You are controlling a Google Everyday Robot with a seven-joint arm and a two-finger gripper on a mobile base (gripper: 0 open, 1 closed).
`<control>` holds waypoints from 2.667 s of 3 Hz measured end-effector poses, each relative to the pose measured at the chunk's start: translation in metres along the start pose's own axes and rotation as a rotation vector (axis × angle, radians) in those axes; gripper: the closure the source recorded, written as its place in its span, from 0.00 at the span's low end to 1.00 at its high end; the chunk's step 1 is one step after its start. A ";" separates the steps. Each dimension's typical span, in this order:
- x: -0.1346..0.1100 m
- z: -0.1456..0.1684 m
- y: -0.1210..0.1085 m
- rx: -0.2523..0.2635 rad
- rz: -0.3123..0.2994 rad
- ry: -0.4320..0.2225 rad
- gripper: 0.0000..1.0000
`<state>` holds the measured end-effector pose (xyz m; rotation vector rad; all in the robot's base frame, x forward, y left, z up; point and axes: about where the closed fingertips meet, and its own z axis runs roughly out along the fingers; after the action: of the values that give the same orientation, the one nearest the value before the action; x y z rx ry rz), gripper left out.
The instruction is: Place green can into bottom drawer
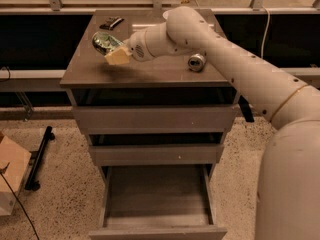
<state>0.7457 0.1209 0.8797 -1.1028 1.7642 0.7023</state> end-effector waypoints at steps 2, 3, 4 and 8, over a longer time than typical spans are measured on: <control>0.029 -0.117 0.061 -0.028 0.029 -0.046 1.00; 0.068 -0.177 0.095 -0.019 0.094 0.013 1.00; 0.109 -0.215 0.125 -0.028 0.171 0.060 1.00; 0.225 -0.214 0.182 -0.032 0.364 0.154 1.00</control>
Offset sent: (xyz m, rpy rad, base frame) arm -0.1878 -0.1705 0.0224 0.0416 0.0662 -0.0610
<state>0.4553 -0.0589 0.7659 -0.8832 2.1217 0.8839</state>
